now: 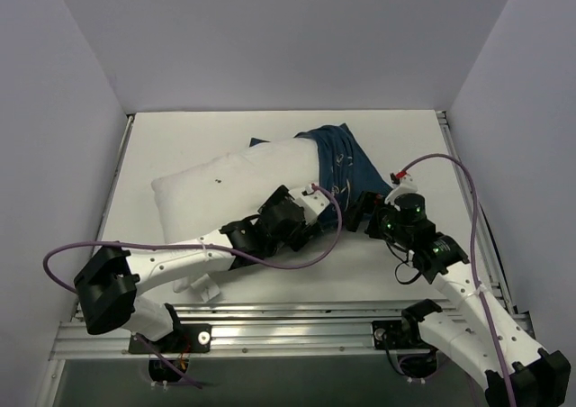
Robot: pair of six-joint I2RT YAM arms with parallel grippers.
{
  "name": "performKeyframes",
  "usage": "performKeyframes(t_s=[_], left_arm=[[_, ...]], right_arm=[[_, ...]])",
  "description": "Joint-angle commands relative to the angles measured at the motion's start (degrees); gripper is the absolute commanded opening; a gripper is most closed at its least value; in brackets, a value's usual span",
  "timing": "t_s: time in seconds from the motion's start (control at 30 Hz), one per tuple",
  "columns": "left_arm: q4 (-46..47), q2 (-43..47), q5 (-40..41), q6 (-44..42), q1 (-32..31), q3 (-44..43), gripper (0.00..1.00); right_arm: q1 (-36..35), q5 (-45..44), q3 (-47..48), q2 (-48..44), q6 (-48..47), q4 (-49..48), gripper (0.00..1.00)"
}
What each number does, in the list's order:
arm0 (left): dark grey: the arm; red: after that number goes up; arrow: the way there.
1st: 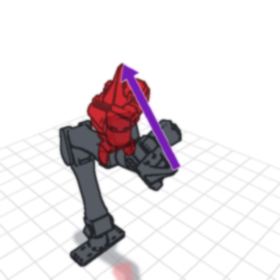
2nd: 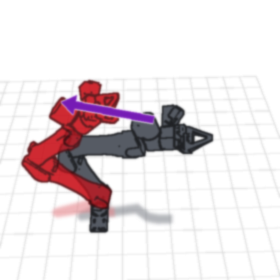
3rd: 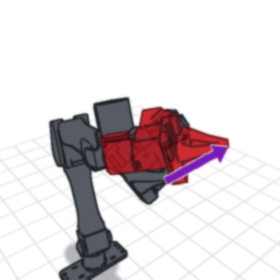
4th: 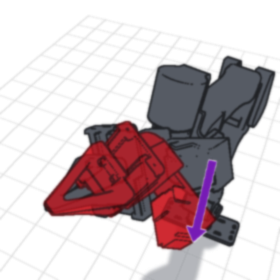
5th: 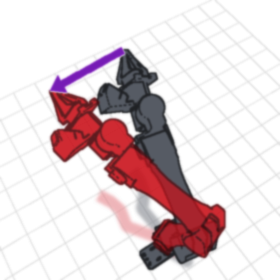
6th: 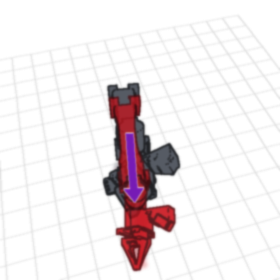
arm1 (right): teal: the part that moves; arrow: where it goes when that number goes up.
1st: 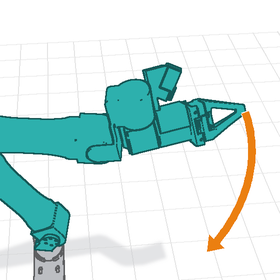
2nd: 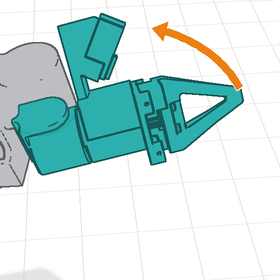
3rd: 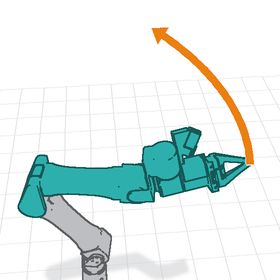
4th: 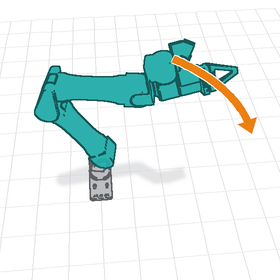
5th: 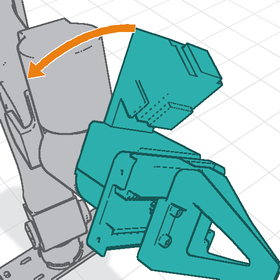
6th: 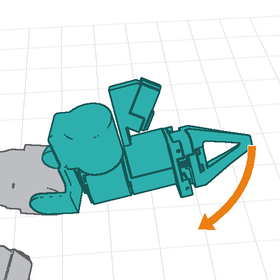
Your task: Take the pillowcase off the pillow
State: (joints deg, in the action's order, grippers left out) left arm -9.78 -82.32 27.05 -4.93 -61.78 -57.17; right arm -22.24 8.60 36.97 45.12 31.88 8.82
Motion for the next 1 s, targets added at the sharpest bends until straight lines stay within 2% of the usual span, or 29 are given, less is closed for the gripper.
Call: performKeyframes(t_s=[0.0,0.03,0.07,0.1,0.17,0.2,0.23,0.33,0.5,0.73,0.83,0.9,0.93,0.97], left_arm=[[7.1,-2.8,1.5,-0.2,0.8,-0.3,0.98],[7.1,-4.2,1.4,0.1,1.0,-0.6,0.96],[7.1,-4.9,1.3,0.4,1.2,-1.1,0.88],[7.1,-5.4,1.1,0.8,1.4,-1.4,0.74],[7.1,-6.5,0.1,1.6,1.4,-1.7,0.58],[7.3,-6.9,-0.2,2.0,1.4,-1.7,0.40],[7.6,-7.4,-0.5,2.7,1.4,-1.7,0.29],[7.8,-7.9,-0.9,3.5,1.4,-1.9,0.03],[5.9,-7.0,-1.0,4.2,1.3,-2.9,0.02],[5.3,-2.6,-1.4,6.9,1.3,-1.5,0.02],[4.6,-1.1,-0.6,7.3,1.4,-0.8,0.02],[4.1,0.0,1.1,7.6,1.5,0.3,0.02],[3.7,0.8,1.9,8.2,1.6,0.6,0.02],[2.7,1.3,2.6,8.6,1.8,1.0,0.02]], right_arm=[[-0.6,2.4,-2.7,-0.2,1.8,-4.9,0.98],[-0.7,2.6,-3.4,0.1,2.1,-5.6,0.97],[-0.8,2.6,-4.6,0.5,2.4,-7.1,0.96],[-0.9,2.8,-5.2,1.2,2.7,-8.0,0.96],[-1.2,2.9,-7.2,2.0,4.2,-11.7,0.95],[-1.3,3.0,-7.8,2.8,4.6,-12.9,0.95],[-1.8,2.8,-8.2,3.2,5.1,-14.1,0.94],[-2.3,0.6,-9.8,5.1,6.9,-17.9,0.94],[-2.4,-0.7,-11.7,9.4,9.2,-25.5,0.92],[-2.4,-0.2,-12.4,16.5,9.9,-35.9,0.81],[-2.4,-1.0,-11.7,18.6,8.9,-37.3,0.77],[-2.3,-1.6,-10.4,20.3,7.9,-37.3,0.66],[-2.2,-1.7,-9.9,20.8,6.9,-37.0,0.50],[-2.1,-1.7,-8.9,21.1,6.4,-36.8,0.40]])
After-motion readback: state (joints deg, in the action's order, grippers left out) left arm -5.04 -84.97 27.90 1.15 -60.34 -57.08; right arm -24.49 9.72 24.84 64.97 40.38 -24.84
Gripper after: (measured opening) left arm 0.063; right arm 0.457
